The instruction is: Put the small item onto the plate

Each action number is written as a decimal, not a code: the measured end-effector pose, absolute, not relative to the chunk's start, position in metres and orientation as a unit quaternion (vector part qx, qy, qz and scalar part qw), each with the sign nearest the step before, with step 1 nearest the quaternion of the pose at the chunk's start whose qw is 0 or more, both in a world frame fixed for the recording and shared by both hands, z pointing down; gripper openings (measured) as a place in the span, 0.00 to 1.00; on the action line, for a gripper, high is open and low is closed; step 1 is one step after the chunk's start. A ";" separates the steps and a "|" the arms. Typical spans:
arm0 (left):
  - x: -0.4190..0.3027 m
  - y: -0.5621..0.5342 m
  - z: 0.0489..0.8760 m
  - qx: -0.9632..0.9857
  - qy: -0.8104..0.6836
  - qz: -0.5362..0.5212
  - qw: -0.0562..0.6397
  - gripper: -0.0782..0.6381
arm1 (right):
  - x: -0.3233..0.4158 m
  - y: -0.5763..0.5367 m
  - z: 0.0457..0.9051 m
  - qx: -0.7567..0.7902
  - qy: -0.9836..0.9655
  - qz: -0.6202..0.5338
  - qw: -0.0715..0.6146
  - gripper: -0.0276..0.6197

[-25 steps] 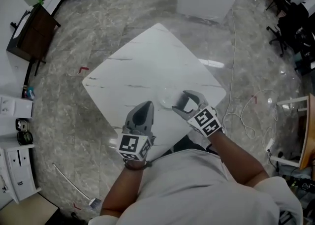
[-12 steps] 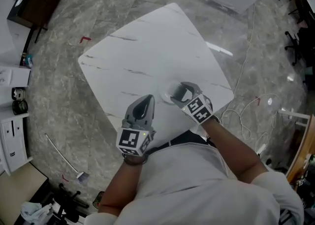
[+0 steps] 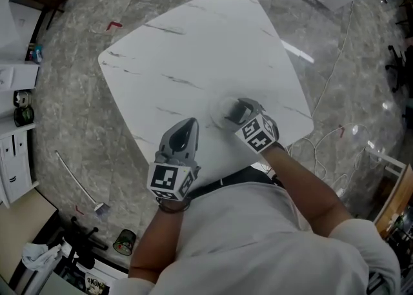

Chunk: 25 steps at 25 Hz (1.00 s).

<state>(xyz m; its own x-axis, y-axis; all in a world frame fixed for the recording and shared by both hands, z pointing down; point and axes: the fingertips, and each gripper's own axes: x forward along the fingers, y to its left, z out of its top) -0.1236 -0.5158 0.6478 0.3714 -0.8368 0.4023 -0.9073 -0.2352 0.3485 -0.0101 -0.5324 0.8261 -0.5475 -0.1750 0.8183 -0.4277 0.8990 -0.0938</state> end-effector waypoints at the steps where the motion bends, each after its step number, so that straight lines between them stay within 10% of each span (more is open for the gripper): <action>1: -0.124 -0.515 0.650 0.781 -0.558 0.068 0.272 0.12 | -0.011 -0.532 0.829 0.170 -0.868 0.138 0.446 0.51; 25: -0.142 -0.486 0.659 0.778 -0.553 0.083 0.288 0.12 | -0.025 -0.531 0.842 0.165 -0.867 0.123 0.455 0.51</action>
<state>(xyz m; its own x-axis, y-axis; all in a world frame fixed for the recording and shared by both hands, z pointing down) -0.1423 -0.4859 0.6585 0.3753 -0.8118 0.4473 -0.9074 -0.2232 0.3562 -0.0249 -0.5314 0.8424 -0.5318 -0.1738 0.8288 -0.3972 0.9156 -0.0629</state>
